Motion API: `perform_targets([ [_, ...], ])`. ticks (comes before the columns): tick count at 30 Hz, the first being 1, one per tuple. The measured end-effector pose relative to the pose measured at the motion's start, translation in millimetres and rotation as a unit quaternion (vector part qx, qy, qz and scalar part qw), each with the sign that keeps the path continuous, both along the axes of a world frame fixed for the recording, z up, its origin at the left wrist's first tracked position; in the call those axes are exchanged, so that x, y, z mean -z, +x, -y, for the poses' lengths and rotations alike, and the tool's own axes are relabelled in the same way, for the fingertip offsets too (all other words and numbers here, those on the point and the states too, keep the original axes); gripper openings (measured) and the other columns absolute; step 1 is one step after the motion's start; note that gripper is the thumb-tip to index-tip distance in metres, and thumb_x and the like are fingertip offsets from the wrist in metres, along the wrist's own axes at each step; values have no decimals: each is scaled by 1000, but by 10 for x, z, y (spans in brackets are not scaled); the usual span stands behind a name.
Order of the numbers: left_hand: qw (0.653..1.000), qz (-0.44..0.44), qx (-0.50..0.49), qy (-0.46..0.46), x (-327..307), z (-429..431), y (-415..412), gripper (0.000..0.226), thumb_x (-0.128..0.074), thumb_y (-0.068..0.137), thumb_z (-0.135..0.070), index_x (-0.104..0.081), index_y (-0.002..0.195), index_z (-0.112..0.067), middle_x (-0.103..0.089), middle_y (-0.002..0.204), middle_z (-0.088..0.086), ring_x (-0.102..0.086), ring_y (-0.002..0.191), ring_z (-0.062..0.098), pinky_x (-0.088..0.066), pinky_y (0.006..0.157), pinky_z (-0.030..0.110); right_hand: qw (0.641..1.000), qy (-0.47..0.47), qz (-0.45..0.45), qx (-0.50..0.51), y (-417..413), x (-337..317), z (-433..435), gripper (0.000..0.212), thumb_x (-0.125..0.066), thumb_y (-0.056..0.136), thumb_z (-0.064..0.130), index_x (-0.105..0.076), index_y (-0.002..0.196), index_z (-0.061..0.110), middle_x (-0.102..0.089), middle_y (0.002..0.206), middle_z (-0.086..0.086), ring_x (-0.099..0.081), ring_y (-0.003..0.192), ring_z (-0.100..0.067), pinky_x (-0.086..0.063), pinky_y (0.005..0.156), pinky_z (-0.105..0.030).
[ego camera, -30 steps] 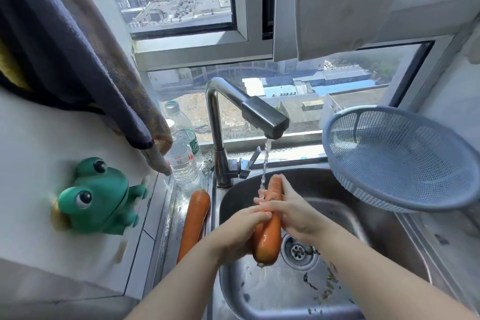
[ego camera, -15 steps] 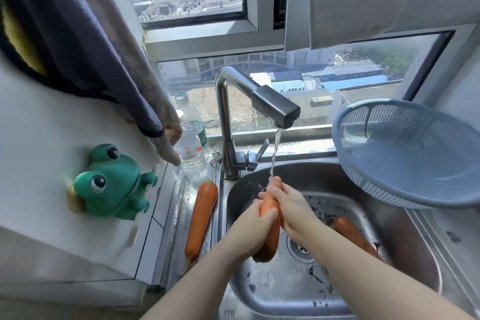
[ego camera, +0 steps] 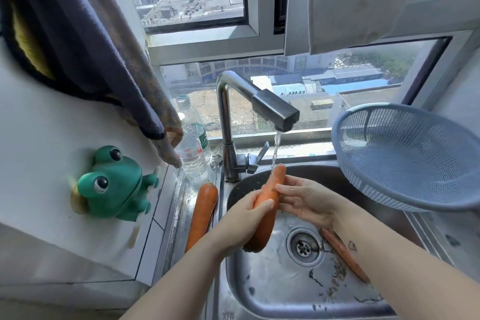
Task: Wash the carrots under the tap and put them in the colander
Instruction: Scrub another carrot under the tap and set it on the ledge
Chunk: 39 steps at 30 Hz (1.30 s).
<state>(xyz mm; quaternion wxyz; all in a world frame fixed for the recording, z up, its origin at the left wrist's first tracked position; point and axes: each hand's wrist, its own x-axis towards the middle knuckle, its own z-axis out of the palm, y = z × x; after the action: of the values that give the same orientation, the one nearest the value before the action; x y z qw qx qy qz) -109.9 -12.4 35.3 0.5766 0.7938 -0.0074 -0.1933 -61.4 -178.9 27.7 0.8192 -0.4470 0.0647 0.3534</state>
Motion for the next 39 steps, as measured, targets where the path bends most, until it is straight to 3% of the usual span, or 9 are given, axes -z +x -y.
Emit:
perform_targets([
  [3, 999, -28, 5, -26, 15, -2, 22, 50, -51, 81, -46, -53, 126, -26, -65, 109, 5, -62, 99, 21, -48, 99, 45, 1000, -16, 22, -4, 14, -4, -9, 33, -61, 80, -1, -57, 112, 0, -67, 100, -19, -69, 89, -26, -59, 77, -31],
  [7, 1000, 6, 23, 13, 48, 3, -7, 33, -49, 95, -34, -52, 128, -28, -65, 112, -1, -61, 99, 13, -47, 94, 29, 992, -116, 58, 2, 0, 10, -111, 15, -63, 86, -1, -59, 100, -1, -68, 77, -9, -67, 67, -14, -57, 63, -23],
  [12, 998, -43, 9, -43, 73, -58, 6, 40, -53, 83, -43, -57, 121, -33, -67, 107, 4, -62, 93, 18, -49, 94, 40, 1000, -19, 9, -6, 7, 18, -18, 23, -56, 87, -6, -60, 108, 1, -67, 99, -20, -70, 86, -25, -58, 70, -27],
  [17, 998, 23, 41, 49, 68, -40, -10, 27, -48, 98, -29, -49, 124, -38, -64, 114, -9, -58, 100, 2, -41, 83, 11, 994, -105, 43, 6, -18, 40, -137, 15, -61, 87, -4, -58, 101, -1, -64, 95, -18, -69, 79, -22, -58, 65, -25],
  [23, 999, -24, 23, -32, 92, -57, -6, 34, -51, 85, -42, -57, 118, -36, -67, 100, -2, -61, 87, 13, -48, 90, 35, 999, -32, 16, -7, 3, 74, -30, 23, -52, 91, -3, -57, 113, 0, -66, 105, -20, -67, 95, -27, -58, 82, -32],
  [28, 998, 11, 47, 41, 77, -24, 3, 35, -48, 97, -33, -50, 132, -32, -65, 116, -5, -61, 106, 11, -45, 95, 25, 989, -127, 72, -5, -8, 83, -88, 18, -63, 86, 1, -60, 103, -2, -67, 98, -18, -69, 90, -26, -59, 74, -31],
  [34, 999, -10, 42, 4, 63, -39, 2, 31, -49, 92, -40, -55, 121, -33, -66, 101, -1, -61, 85, 12, -48, 84, 29, 987, -133, 63, -71, 30, 70, 35, 21, -64, 85, 8, -64, 106, 8, -70, 99, -11, -65, 95, -23, -47, 94, -50],
  [37, 996, 28, 54, 62, 37, -21, -14, 25, -47, 98, -33, -50, 123, -35, -65, 109, -3, -62, 97, 15, -46, 86, 24, 969, -218, 101, -54, 31, 74, -36, 21, -68, 86, 14, -64, 106, 8, -71, 100, -10, -66, 96, -24, -45, 99, -51],
  [39, 997, 19, 51, 46, 19, -36, -17, 26, -47, 99, -31, -49, 124, -37, -65, 112, -3, -62, 104, 15, -46, 87, 22, 976, -190, 84, -66, 49, 64, -4, 24, -67, 86, 12, -63, 109, 7, -70, 104, -13, -64, 103, -28, -43, 103, -54],
])
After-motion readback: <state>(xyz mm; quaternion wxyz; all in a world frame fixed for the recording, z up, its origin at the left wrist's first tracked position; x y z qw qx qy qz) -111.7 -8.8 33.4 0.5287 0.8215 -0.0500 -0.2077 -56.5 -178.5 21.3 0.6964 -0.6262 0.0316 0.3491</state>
